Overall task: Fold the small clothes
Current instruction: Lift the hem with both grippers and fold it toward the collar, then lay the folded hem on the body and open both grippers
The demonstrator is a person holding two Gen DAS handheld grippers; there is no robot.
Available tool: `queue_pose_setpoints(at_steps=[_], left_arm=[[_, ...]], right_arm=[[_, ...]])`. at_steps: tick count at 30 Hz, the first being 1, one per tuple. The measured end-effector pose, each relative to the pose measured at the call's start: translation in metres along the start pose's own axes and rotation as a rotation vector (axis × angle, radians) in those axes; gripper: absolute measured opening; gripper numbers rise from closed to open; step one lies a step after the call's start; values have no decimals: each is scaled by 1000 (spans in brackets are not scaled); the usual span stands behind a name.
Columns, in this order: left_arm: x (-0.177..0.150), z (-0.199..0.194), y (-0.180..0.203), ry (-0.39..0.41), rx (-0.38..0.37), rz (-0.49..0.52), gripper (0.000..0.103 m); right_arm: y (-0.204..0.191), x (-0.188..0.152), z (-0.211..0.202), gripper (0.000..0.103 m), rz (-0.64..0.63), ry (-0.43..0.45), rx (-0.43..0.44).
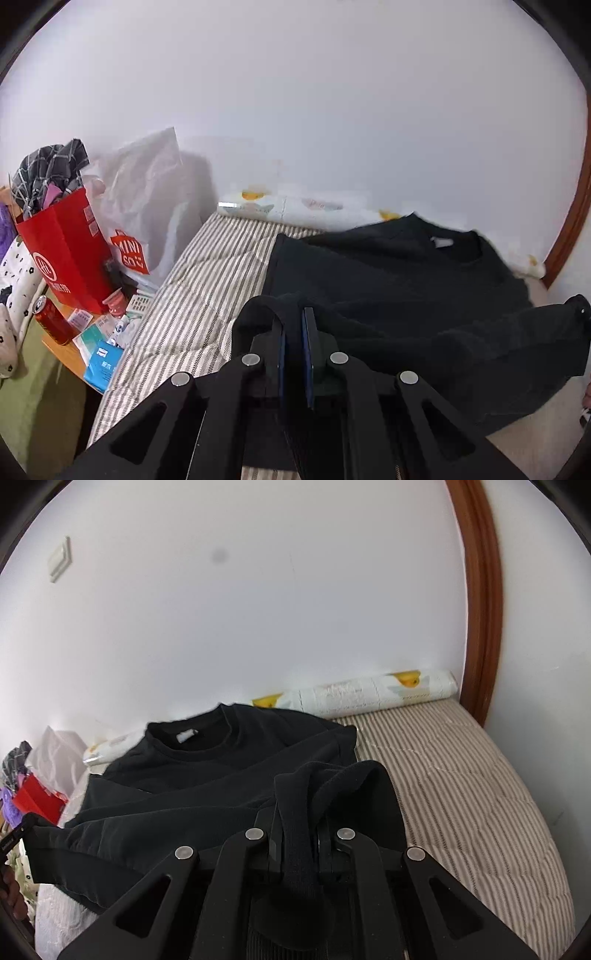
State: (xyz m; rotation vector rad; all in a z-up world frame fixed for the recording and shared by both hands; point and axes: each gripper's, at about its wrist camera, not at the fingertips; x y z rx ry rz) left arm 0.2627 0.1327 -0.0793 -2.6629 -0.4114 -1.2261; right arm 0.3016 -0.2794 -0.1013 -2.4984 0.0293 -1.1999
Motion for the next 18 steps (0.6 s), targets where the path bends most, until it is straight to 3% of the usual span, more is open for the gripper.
queue_pose_setpoints(at_steps=[5,13,16,18], left_arm=[[-2,23,4,-40,-3,-8,8],[-4,31,6,-55,-2,7,11],[-4,29,7,-55,-3,13,11],[-4,26,6,-61,-9,21,11]], right_arm=[[11,-3,41,9,32,-59,-28],[14,-1,57,12,34,-112,-32],[13,0,51,17,8,-132,-43],[12,0,41,28,-2,-133,-47]])
Point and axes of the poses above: each gripper's, at about its wrist camera, not at the fingertips, and z roughly the way its jaws point, y to its right, x to its top, and after that the axes turned 11 degrees about x, right-handed
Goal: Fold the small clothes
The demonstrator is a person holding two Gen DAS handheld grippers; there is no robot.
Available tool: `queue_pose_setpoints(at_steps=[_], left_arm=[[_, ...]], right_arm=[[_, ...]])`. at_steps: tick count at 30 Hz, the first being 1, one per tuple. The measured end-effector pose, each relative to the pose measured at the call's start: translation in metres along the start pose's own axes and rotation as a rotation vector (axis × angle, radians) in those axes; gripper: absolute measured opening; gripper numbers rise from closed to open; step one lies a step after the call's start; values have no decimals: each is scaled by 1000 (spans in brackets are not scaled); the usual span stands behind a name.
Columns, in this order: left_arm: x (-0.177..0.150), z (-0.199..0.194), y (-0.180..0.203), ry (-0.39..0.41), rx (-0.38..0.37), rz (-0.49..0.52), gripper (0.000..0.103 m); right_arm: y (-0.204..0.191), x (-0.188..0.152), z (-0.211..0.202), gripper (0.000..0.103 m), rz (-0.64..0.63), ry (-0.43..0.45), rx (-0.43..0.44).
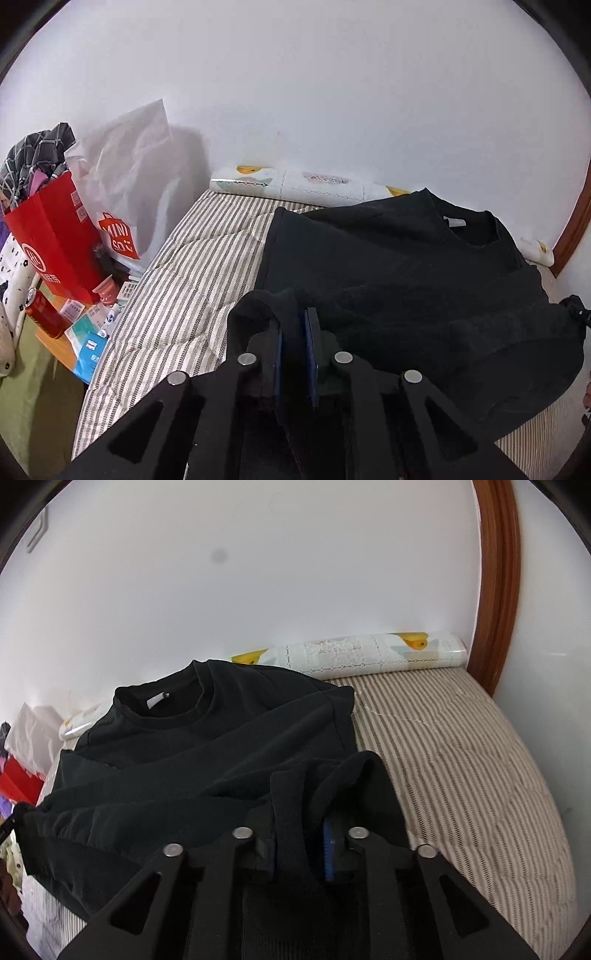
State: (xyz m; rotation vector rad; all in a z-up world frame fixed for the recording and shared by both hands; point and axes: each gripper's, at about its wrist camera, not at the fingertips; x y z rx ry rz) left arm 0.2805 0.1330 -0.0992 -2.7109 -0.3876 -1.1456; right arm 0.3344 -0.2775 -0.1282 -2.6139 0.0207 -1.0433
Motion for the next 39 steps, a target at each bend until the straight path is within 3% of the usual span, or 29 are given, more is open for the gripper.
queue_pose_setpoints(at_steps=[2,5,10,17,20,26,39], left_arm=[[-1,-6,-2,-6,-15,-2,15],[-4,-21,-9,-6,-34,-3,27],[-30,-45,-25,-18,-75,-15,43],[-80,-49,-44,-91,-146,-34,53],[-94,-40,-51,-141,-170,-69,53],[-99,-24,-51,-193,-172,-88,55],[-87,6,-43,-193,-149,-123,55]], right_arm=[[1,-3,-19,43,22,14,-3],[-1,-10,-53,53,43,63,50],[-6,-35,-94,59,15,86,13],[13,-85,-86,60,90,-29,4],[22,-98,-80,60,129,-66,-1],[29,-102,-77,62,166,-42,-15],[37,-76,-51,63,204,-18,-15]])
Point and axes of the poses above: each gripper's, at about its wrist camera, not at the fingertips, and z roughly the way its jaws point, y to its right, x to its top, and after that the axes turned 11 degrees about x, right-handed
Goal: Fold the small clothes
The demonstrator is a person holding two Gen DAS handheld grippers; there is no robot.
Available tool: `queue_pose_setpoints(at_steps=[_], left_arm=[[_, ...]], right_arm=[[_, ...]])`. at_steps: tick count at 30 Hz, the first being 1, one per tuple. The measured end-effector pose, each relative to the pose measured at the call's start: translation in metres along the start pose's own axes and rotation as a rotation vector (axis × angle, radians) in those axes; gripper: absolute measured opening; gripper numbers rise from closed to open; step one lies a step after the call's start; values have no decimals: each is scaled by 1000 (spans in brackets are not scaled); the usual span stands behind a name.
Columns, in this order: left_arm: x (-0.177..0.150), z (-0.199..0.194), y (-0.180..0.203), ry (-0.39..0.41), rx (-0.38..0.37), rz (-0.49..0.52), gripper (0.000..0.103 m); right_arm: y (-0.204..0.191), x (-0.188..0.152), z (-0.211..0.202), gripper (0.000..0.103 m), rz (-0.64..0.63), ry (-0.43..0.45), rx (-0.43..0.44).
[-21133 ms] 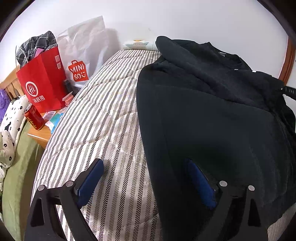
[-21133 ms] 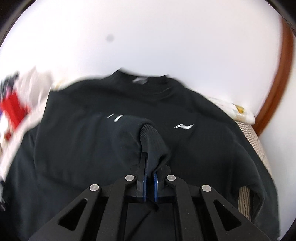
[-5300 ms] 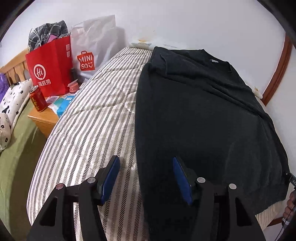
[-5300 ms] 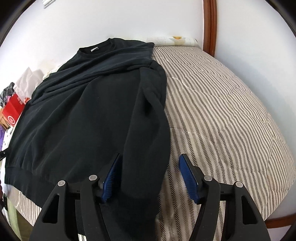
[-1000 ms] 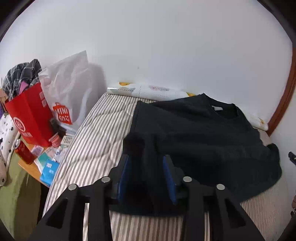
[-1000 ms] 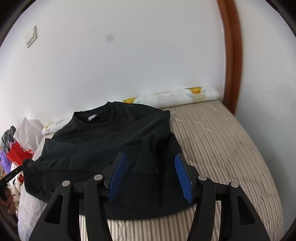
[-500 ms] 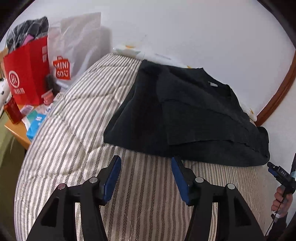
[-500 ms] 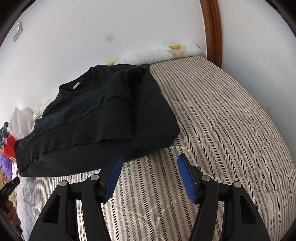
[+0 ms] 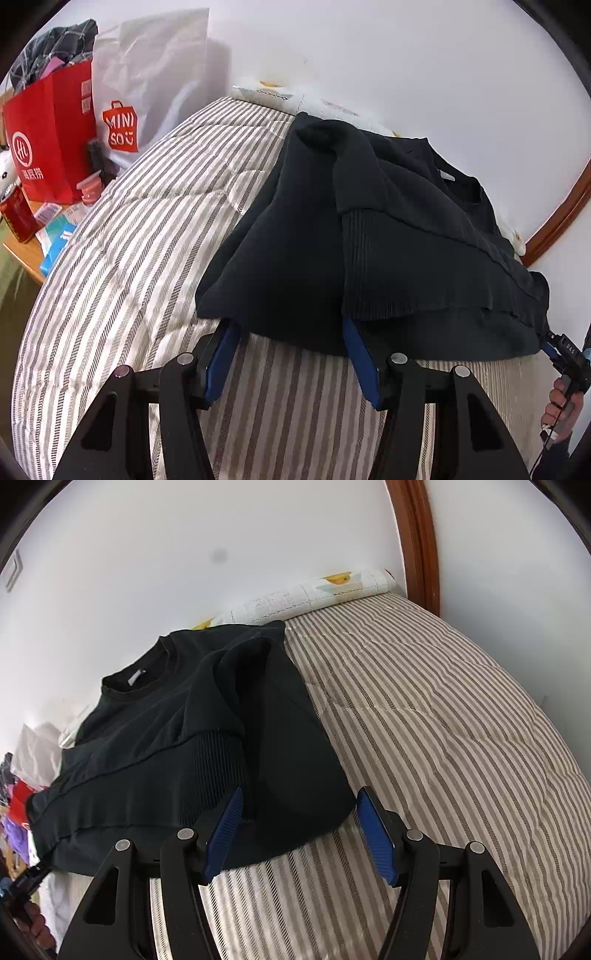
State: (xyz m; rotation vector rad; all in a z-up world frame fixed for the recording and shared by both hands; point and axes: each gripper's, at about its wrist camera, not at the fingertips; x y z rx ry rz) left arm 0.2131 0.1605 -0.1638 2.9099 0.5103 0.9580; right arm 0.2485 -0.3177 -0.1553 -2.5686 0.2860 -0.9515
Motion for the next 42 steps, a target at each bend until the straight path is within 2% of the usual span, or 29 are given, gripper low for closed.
queue_pose_setpoints(at_steps=[3,6,7,8,11,15,22,35,42], left_arm=[[4,3,7,8,27,15,53],[6,6,13,15,52,27,41],[6,6,13,15,54,29,34],[7,6,14,16,61,34,23],[8,1,14,30,74,38,11],[6,-10,13,46,76,43,10],[-8,-33,7,63,63,52,9],[-78,-79,-4,59,47,80,9],[-99,-92,-4,72,52,99,9]], right_arm=[[3,3,8,62,15,11,12],[9,7,13,41,59,16,60],[10,8,14,27,66,18,44],[10,9,14,23,57,16,48],[4,9,8,16,15,40,41],[-4,4,-1,13,-42,54,28],[-4,-6,-29,12,-49,56,42],[15,-57,-82,12,-89,35,14],[18,-73,-98,12,-127,43,-23]])
Point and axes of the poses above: each gripper's, at about its wrist camera, not at the fingertips, and z roughly the way its jaws point, y to its right, x to its top, and after that the axes turned 11 degrees about x, right-handed
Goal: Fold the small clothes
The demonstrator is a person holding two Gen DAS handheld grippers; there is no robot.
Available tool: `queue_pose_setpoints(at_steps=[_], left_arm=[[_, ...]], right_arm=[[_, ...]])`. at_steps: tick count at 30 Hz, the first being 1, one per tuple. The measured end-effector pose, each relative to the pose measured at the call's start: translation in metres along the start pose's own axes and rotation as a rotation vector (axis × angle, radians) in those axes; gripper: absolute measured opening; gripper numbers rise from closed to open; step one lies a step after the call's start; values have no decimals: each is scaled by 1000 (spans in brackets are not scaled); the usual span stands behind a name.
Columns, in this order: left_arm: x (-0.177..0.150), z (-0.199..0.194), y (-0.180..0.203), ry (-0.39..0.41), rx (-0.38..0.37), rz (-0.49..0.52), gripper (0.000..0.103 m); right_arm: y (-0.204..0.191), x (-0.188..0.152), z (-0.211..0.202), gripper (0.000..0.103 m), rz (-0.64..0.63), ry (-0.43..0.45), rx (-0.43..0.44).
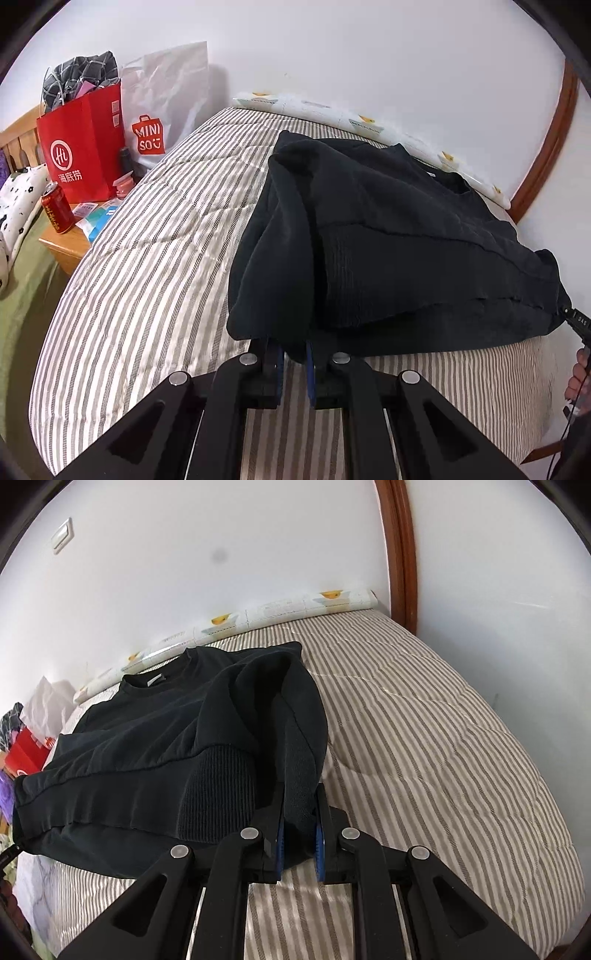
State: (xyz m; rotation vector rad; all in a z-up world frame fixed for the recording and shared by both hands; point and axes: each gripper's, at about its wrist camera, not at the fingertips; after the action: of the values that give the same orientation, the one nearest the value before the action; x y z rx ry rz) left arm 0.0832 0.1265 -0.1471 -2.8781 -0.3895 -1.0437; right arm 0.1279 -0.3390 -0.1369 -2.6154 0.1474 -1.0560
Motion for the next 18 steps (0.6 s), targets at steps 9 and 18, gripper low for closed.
queue_pose_setpoints(at_steps=[9,18], left_arm=[[-3,-3,0,-4,20,34,14],[-14,-40,-7,83,-7,83,43]], right_arm=[[-6,-1,-17,26,-18,16,-69],[-46,-3,-36,38,-132,69,-15]])
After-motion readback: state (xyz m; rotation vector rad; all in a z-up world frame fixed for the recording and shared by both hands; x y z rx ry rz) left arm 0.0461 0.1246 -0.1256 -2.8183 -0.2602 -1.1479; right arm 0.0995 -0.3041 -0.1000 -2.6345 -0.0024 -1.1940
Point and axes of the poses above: each gripper's, at about its wrist camera, not at the fingertips, and z roughly the way its jaws point, y to its right, x to its top, and after that the axes turned 11 degrees about x, right-handed
